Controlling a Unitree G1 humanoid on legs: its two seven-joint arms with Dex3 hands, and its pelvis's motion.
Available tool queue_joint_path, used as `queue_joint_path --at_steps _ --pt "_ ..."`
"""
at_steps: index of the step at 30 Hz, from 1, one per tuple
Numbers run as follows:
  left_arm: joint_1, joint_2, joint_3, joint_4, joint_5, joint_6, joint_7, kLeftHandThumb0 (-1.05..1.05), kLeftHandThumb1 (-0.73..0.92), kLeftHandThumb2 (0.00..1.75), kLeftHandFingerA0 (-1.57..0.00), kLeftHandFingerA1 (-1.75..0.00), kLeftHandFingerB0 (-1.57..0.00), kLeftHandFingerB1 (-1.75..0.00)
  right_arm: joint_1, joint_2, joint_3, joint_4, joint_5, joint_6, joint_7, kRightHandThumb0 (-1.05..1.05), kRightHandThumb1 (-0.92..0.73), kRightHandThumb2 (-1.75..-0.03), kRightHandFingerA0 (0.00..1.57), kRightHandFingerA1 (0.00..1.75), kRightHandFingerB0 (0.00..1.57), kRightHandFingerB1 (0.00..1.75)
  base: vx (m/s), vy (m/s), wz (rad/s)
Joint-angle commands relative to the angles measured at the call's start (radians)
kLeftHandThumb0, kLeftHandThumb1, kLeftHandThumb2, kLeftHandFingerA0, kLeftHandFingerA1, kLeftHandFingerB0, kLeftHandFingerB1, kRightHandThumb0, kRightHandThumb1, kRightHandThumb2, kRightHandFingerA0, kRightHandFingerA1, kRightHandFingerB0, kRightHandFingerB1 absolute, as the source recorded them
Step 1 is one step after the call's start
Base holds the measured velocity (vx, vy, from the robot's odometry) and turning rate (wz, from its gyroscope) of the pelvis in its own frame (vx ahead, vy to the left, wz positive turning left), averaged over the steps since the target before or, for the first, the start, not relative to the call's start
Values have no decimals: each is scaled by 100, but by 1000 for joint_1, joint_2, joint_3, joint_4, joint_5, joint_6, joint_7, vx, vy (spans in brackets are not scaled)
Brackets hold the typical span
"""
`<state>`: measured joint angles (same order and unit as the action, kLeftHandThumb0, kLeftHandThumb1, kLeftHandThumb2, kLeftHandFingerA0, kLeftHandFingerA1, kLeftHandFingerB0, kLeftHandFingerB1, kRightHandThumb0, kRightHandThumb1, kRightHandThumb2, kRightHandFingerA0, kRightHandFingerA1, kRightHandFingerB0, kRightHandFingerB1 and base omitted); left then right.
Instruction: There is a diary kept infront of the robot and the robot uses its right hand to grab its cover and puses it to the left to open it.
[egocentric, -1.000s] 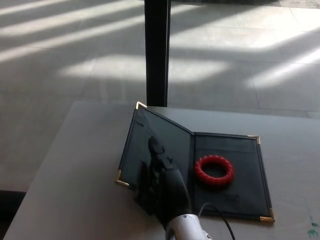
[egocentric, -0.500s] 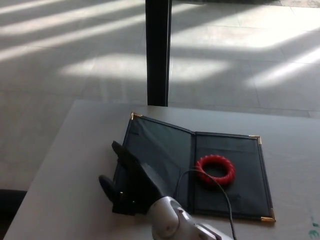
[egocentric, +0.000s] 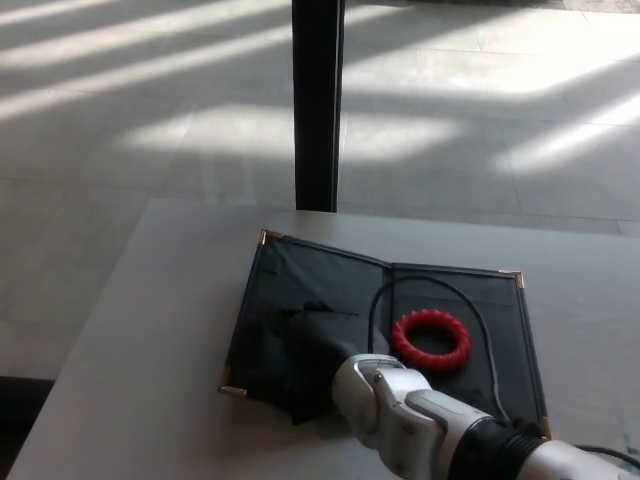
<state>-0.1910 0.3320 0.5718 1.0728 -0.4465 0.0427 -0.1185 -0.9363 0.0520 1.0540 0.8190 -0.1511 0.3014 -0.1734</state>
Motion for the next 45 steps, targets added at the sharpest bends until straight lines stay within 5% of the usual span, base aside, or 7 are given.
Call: queue_joint_path --at_steps 1,5,6,18,34,35,45 --pt "32 35 -22 -20 41 -66 -17 -62 75 114 -34 -61 -18 -51 -53 -188 -143 -235 -9 152 319 -99 -89 -130 0 21 0 23 0 0 0" --pt "45 28 -5 -15 28 -67 11 -67 92 70 -39 -52 -36 -46 -31 -213 -342 -414 120 204 339 -93 -92 -80 0 32 0 26 0 0 0" --pt "48 33 -11 -5 34 -61 11 -72 92 68 -39 -52 -35 -46 -37 -252 -564 -583 285 282 343 -94 -87 -125 0 21 5 24 0 0 0" --pt "76 36 7 19 24 -83 11 -75 90 68 -43 -53 -39 -47 63 -403 -1348 -951 786 550 228 -94 -89 -128 0 21 0 22 0 0 0" --pt "90 49 39 17 -2 -82 10 -72 92 68 -42 -54 -39 -47 965 -588 -2093 -732 576 -157 330 -80 -91 -79 24 62 23 46 0 0 0" --pt "91 53 39 16 0 -76 21 -71 73 109 -41 -63 -36 -57 990 -586 -2114 -714 584 -164 324 -85 -92 -77 20 64 22 45 0 0 0" --pt "110 61 46 11 -8 -76 -1 -72 92 68 -41 -55 -36 -46 1181 -591 -2207 -487 550 -385 217 -81 -92 -76 7 70 20 52 0 0 0"
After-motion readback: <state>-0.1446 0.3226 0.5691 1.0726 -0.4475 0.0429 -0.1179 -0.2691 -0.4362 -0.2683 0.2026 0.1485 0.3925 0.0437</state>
